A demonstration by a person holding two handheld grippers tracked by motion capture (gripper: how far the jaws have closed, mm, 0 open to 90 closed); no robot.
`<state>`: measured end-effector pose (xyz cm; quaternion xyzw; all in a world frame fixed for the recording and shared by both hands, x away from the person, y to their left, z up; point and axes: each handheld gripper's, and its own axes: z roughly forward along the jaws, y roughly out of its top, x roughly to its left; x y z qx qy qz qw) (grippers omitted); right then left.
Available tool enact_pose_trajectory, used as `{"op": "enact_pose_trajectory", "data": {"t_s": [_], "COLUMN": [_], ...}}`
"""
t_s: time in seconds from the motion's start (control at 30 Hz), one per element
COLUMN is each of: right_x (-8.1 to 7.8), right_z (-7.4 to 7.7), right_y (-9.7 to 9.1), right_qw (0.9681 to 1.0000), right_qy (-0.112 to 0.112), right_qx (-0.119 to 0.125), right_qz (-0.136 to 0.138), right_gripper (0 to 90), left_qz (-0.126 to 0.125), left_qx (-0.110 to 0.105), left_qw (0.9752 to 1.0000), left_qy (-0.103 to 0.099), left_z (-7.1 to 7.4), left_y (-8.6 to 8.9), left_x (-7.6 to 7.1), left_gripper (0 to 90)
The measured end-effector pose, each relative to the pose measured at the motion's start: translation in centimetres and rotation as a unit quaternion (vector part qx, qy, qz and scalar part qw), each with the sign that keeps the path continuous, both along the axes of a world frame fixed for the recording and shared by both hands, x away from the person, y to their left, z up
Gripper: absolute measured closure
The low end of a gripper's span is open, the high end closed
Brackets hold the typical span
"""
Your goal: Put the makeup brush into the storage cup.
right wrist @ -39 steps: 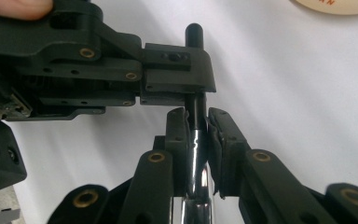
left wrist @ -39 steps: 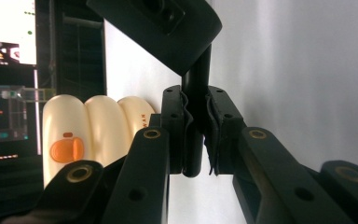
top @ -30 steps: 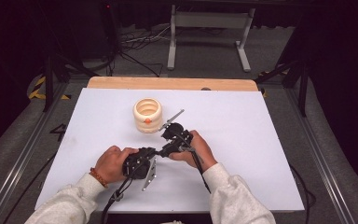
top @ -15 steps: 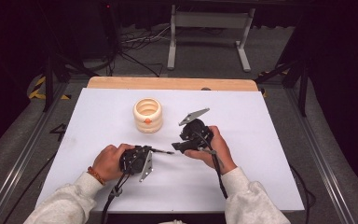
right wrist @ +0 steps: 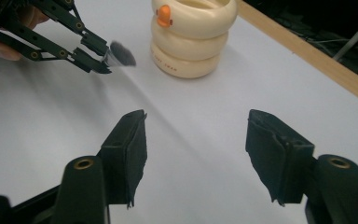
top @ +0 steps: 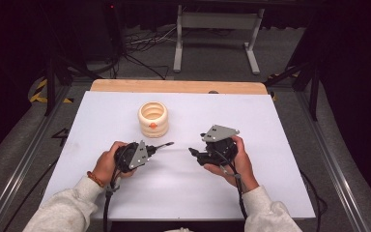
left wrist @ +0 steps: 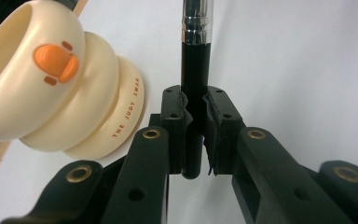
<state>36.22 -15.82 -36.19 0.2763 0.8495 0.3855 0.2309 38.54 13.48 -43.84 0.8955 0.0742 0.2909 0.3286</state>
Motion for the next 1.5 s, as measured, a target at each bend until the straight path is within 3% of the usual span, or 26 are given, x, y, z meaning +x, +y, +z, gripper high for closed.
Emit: {"op": "enact_pose_trajectory", "data": {"t_s": [0.13, 0.23, 0.27, 0.3, 0.43, 0.53, 0.63, 0.73, 0.8, 0.87, 0.9, 1.13, 1.27, 1.37, 1.43, 1.5], "right_x": [-0.6, -1.0, -1.0, -1.2, -1.7, -2.1, -2.2, -2.3, -2.5, -2.6, -2.6, -3.5, -3.7, -3.8, -3.9, -4.0], "right_z": [-0.2, -0.7, -0.7, -0.9, -1.5, -1.8, -2.2, -2.5, -2.7, -2.8, -2.8, -3.7, -4.1, -4.5, -4.8, -5.0], "right_y": [-0.5, -0.9, -0.9, -1.1, -1.8, -2.4, -3.1, -3.6, -3.9, -4.3, -4.3, -5.8, -6.7, -7.6, -8.2, -8.6], "right_qw": [0.9998, 0.9994, 0.9994, 0.9993, 0.9982, 0.9974, 0.9968, 0.9961, 0.9956, 0.9949, 0.9949, 0.9914, 0.9898, 0.9892, 0.9890, 0.9889], "right_qy": [-0.021, -0.034, -0.034, -0.037, -0.055, -0.067, -0.072, -0.078, -0.084, -0.091, -0.091, -0.122, -0.129, -0.128, -0.125, -0.125], "right_qx": [0.008, 0.005, 0.005, 0.005, 0.023, 0.024, 0.035, 0.039, 0.040, 0.042, 0.042, 0.037, 0.044, 0.050, 0.055, 0.053], "right_qz": [0.001, 0.005, 0.005, 0.007, 0.009, 0.006, 0.000, -0.002, -0.006, -0.010, -0.010, -0.028, -0.042, -0.052, -0.057, -0.061], "right_gripper": [35.6, 32.5, 32.5, 30.3, 24.8, 23.2, 20.7, 18.1, 16.5, 13.4, 13.4, 6.9, 6.3, 5.9, 5.8, 5.8], "left_qz": [0.007, 0.014, 0.014, 0.018, 0.028, 0.033, 0.032, 0.033, 0.036, 0.035, 0.037, 0.044, 0.050, 0.057, 0.057, 0.058], "left_qx": [-0.050, -0.097, -0.097, -0.115, -0.154, -0.169, -0.203, -0.223, -0.233, -0.236, -0.243, -0.255, -0.264, -0.279, -0.283, -0.282], "left_qw": [0.9982, 0.9934, 0.9934, 0.9908, 0.9836, 0.9808, 0.9733, 0.9683, 0.9655, 0.9650, 0.9629, 0.9598, 0.9575, 0.9536, 0.9523, 0.9531], "left_qy": [0.032, 0.060, 0.060, 0.069, 0.089, 0.091, 0.103, 0.109, 0.110, 0.109, 0.111, 0.107, 0.105, 0.098, 0.097, 0.093], "left_z": [0.3, 0.6, 0.6, 0.6, 0.6, 0.7, 1.0, 1.2, 1.4, 1.5, 1.5, 1.7, 1.8, 2.0, 2.1, 2.2], "left_y": [0.8, 1.5, 1.5, 1.9, 2.6, 2.9, 3.4, 3.8, 4.0, 4.2, 4.3, 4.6, 5.1, 5.4, 5.6, 5.7], "left_x": [0.6, 1.0, 1.0, 1.3, 1.7, 1.8, 2.1, 2.2, 2.3, 2.3, 2.3, 2.4, 2.6, 2.7, 2.8, 2.8], "left_gripper": [79.3, 79.4, 79.4, 79.4, 79.4, 79.4, 79.4, 79.4, 79.4, 79.4, 79.4, 79.3, 79.3, 79.3, 79.3, 79.3]}}
